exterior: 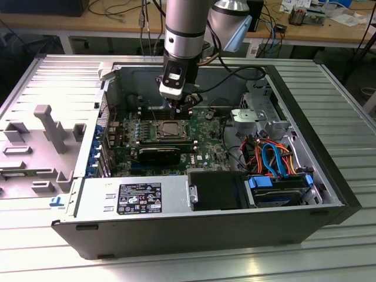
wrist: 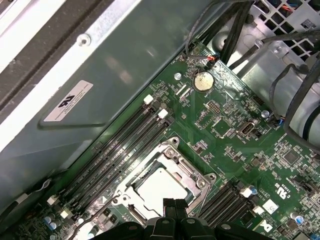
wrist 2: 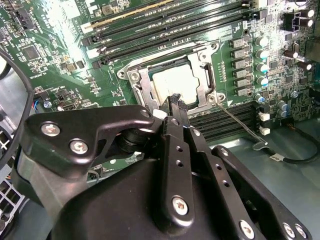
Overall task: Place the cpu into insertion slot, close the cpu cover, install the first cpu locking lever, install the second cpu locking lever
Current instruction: 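Install the first cpu locking lever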
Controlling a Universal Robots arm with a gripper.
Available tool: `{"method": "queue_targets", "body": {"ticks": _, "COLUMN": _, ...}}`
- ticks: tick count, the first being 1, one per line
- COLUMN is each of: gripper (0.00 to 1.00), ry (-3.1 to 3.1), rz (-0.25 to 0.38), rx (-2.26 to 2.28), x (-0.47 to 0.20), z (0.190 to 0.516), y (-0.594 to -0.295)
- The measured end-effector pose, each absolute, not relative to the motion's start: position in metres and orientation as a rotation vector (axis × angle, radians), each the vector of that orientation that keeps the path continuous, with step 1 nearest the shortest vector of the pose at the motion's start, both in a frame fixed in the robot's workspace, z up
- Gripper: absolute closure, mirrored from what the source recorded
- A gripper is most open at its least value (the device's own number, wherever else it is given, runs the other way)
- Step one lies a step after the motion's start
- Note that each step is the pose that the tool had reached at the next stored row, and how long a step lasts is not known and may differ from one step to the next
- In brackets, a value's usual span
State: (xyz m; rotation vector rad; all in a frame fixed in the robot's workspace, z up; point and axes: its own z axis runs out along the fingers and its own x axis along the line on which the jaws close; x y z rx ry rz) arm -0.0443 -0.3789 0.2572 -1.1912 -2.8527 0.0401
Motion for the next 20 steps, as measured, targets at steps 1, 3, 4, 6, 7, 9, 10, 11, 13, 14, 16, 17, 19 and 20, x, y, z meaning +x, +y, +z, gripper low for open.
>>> {"method": "queue_targets", "body": {"ticks": 1, "gripper": 0.89, "ry": -2.855, "rz": 0.04, "rx": -1.187, "x": -0.0443, "z": 0.2572, "y": -0.3789}}
{"method": "queue_targets", "body": {"ticks": 3, "gripper": 0.89, "ry": -2.858, "rz": 0.04, "rx": -1.178, "x": -0.0443, "z": 0.2572, "y": -0.3789}}
{"method": "queue_targets", "body": {"ticks": 4, "gripper": 0.89, "ry": -2.861, "rz": 0.041, "rx": -1.172, "x": -0.0442, "z": 0.2572, "y": -0.3789}}
{"method": "queue_targets", "body": {"ticks": 6, "gripper": 0.89, "ry": -2.865, "rz": 0.041, "rx": -1.161, "x": -0.0441, "z": 0.2572, "y": -0.3789}}
{"method": "queue_targets", "body": {"ticks": 7, "gripper": 0.89, "ry": -2.867, "rz": 0.041, "rx": -1.158, "x": -0.0441, "z": 0.2572, "y": -0.3789}}
{"method": "queue_targets", "body": {"ticks": 9, "gripper": 0.89, "ry": -2.871, "rz": 0.041, "rx": -1.148, "x": -0.0441, "z": 0.2572, "y": -0.3789}}
{"method": "queue_targets", "body": {"ticks": 10, "gripper": 0.89, "ry": -2.872, "rz": 0.041, "rx": -1.145, "x": -0.0441, "z": 0.2572, "y": -0.3789}}
{"method": "queue_targets", "body": {"ticks": 11, "gripper": 0.89, "ry": -2.873, "rz": 0.041, "rx": -1.142, "x": -0.0441, "z": 0.2572, "y": -0.3789}}
{"method": "queue_targets", "body": {"ticks": 13, "gripper": 0.89, "ry": -2.874, "rz": 0.041, "rx": -1.139, "x": -0.0441, "z": 0.2572, "y": -0.3789}}
{"method": "queue_targets", "body": {"ticks": 14, "gripper": 0.89, "ry": -2.875, "rz": 0.041, "rx": -1.136, "x": -0.0441, "z": 0.2572, "y": -0.3789}}
{"method": "queue_targets", "body": {"ticks": 16, "gripper": 0.89, "ry": -2.878, "rz": 0.042, "rx": -1.13, "x": -0.0441, "z": 0.2572, "y": -0.3789}}
{"method": "queue_targets", "body": {"ticks": 17, "gripper": 0.89, "ry": -2.879, "rz": 0.042, "rx": -1.128, "x": -0.0441, "z": 0.2572, "y": -0.3789}}
{"method": "queue_targets", "body": {"ticks": 19, "gripper": 0.89, "ry": -2.881, "rz": 0.042, "rx": -1.123, "x": -0.0441, "z": 0.2572, "y": -0.3789}}
{"method": "queue_targets", "body": {"ticks": 20, "gripper": 0.89, "ry": -2.882, "rz": 0.042, "rx": -1.121, "x": -0.0441, "z": 0.2572, "y": -0.3789}}
